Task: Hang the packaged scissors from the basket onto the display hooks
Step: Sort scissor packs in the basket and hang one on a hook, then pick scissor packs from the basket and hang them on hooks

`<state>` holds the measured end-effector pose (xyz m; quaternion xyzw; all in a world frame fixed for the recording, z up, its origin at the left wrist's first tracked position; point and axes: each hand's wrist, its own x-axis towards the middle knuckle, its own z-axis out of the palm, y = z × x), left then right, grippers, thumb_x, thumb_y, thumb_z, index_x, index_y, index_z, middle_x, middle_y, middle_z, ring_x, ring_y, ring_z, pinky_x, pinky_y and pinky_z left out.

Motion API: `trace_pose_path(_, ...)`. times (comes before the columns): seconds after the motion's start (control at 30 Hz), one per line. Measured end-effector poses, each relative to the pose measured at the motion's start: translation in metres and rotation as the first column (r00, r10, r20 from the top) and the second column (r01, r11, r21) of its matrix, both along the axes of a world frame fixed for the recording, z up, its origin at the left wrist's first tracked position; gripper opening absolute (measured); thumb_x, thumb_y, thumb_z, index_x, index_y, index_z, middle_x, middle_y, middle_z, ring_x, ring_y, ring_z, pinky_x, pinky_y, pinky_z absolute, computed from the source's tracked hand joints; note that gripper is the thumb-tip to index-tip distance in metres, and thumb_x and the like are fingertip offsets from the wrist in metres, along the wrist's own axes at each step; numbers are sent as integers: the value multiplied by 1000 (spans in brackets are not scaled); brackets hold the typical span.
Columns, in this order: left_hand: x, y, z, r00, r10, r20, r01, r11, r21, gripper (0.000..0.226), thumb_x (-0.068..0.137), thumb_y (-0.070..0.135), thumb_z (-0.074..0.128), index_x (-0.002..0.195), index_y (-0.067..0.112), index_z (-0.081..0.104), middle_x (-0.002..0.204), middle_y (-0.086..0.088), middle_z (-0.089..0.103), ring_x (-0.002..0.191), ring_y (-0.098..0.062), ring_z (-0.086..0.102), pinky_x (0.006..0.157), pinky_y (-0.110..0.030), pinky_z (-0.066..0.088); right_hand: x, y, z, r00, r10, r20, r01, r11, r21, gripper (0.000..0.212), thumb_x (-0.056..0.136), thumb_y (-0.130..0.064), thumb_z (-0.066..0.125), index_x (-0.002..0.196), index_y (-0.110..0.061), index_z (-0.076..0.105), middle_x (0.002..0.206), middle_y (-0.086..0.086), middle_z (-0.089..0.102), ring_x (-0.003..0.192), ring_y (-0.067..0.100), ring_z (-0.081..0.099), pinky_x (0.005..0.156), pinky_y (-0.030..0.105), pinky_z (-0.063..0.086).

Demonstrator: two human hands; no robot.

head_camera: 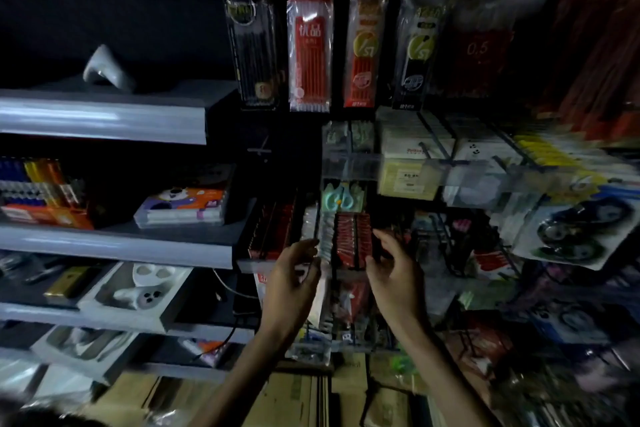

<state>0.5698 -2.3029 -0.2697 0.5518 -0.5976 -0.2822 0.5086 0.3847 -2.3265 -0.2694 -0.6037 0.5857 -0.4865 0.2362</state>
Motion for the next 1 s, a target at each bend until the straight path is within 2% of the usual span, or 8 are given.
trace_pose_path(0.17, 17, 71, -31, 997, 52, 58, -53, 998, 16, 8, 102, 27, 60, 106, 28, 67, 99, 11, 71, 90, -10, 71, 73, -32, 57, -9, 69, -25, 991, 5, -137, -18, 996, -90, 25, 102, -29, 59, 124, -23, 67, 115, -12, 64, 104, 0, 61, 87, 18, 51)
trace_pose_path(0.23, 27, 105, -52, 990, 90, 112, -98, 993, 72, 20, 102, 43, 56, 99, 27, 66, 95, 10, 68, 85, -11, 69, 70, -35, 57, -11, 92, -41, 984, 57, -168, -68, 996, -65, 21, 104, -27, 56, 119, -22, 69, 108, -11, 67, 97, 0, 63, 80, 18, 52)
trace_pose_path(0.37, 59, 189, -101, 945, 205, 256, -266, 936, 230, 37, 103, 56, 48, 82, 27, 57, 86, 10, 58, 75, -11, 64, 68, -41, 56, 3, 132, -84, 968, 213, -133, -185, 963, 194, 28, 103, -37, 53, 113, -21, 72, 100, -9, 73, 89, 4, 67, 71, 20, 51)
trace_pose_path(0.53, 91, 285, -125, 817, 332, 471, -528, 760, 379, 44, 103, 57, 46, 69, 30, 39, 75, 8, 50, 69, -13, 58, 64, -39, 52, 49, 169, -127, 864, 487, -126, -377, 793, 479, 45, 101, -55, 42, 67, -33, 61, 62, -20, 62, 60, -1, 58, 56, 30, 46)
trace_pose_path(0.63, 112, 330, -125, 724, 360, 589, -633, 686, 359, 46, 102, 61, 38, 71, 28, 39, 72, 11, 46, 66, -15, 54, 57, -36, 47, 84, 185, -135, 793, 597, -124, -455, 715, 531, 48, 105, -51, 43, 68, -28, 64, 64, -17, 61, 64, -1, 58, 63, 31, 44)
trace_pose_path(0.73, 135, 367, -122, 683, 369, 630, -683, 628, 373, 48, 101, 55, 31, 80, 22, 59, 83, 10, 64, 79, -20, 63, 63, -40, 52, 126, 200, -131, 723, 685, -89, -537, 638, 552, 49, 103, -47, 39, 66, -27, 64, 73, -13, 65, 69, 1, 61, 63, 30, 42)
trace_pose_path(0.87, 169, 410, -109, 596, 481, 643, -771, 568, 289, 41, 99, 34, 35, 108, 25, 74, 107, 7, 76, 92, -24, 71, 70, -36, 58, 192, 222, -123, 521, 848, -95, -659, 471, 587, 38, 107, -38, 39, 105, -28, 75, 115, -15, 65, 96, 4, 63, 80, 26, 49)
trace_pose_path(1.0, 217, 462, -101, 469, 542, 697, -851, 490, 192, 34, 102, 24, 46, 125, 20, 71, 119, 2, 75, 100, -27, 72, 78, -37, 58, 274, 258, -111, 356, 915, -187, -771, 401, 495, 29, 105, -34, 46, 123, -29, 69, 125, -13, 65, 110, 7, 61, 93, 32, 53)
